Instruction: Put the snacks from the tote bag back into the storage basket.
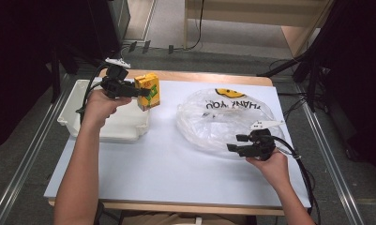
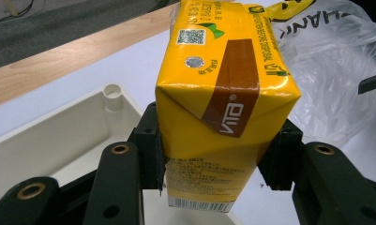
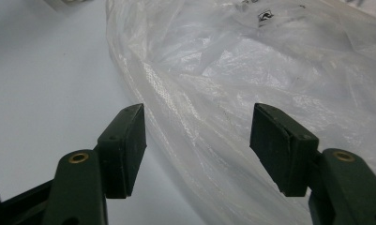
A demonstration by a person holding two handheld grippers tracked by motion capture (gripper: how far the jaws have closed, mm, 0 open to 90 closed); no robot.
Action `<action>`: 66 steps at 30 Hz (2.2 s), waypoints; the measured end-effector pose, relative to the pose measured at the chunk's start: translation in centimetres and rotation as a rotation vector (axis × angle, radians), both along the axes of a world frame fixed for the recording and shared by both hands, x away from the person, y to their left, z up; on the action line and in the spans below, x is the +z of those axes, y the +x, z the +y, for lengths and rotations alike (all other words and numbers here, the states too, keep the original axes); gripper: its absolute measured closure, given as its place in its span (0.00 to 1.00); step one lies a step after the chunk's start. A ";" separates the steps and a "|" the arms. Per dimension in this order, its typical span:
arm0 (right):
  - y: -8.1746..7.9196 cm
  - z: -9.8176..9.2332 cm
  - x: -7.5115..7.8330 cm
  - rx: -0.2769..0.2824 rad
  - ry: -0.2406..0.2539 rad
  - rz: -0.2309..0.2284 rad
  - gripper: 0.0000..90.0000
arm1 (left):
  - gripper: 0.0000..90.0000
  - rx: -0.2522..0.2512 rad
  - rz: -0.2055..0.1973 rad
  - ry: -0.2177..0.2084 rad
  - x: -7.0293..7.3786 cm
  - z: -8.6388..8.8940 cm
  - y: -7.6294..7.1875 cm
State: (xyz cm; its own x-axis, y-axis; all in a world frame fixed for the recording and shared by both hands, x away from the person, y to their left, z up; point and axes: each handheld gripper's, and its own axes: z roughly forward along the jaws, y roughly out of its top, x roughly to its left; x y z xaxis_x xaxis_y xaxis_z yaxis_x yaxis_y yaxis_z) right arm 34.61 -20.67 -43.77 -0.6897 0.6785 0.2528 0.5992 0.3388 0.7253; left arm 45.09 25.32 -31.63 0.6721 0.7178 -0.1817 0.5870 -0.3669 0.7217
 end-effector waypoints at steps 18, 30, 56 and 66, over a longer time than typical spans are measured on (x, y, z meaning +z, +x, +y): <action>0.0 0.0 0.0 0.002 -0.002 0.001 0.42 | 0.58 0.064 -0.021 -0.016 -0.1 2.4 0.0; 0.0 0.0 0.0 0.003 -0.003 0.003 0.42 | 0.58 0.108 -0.022 -0.021 -0.3 3.7 0.2; -0.1 0.2 -0.1 0.001 0.008 0.004 0.42 | 0.58 0.181 -0.001 0.015 -4.2 4.4 2.1; -0.4 0.3 0.0 0.003 -0.006 -0.002 0.42 | 0.58 0.190 0.016 0.020 -5.4 3.6 3.0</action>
State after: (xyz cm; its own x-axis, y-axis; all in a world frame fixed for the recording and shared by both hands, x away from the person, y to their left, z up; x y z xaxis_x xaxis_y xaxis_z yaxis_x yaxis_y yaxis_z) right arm 34.22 -20.41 -43.78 -0.6926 0.6775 0.2476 0.5966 0.3450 0.7246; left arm 48.04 28.96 -37.02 0.5215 0.8349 -0.1758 0.6585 -0.2628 0.7052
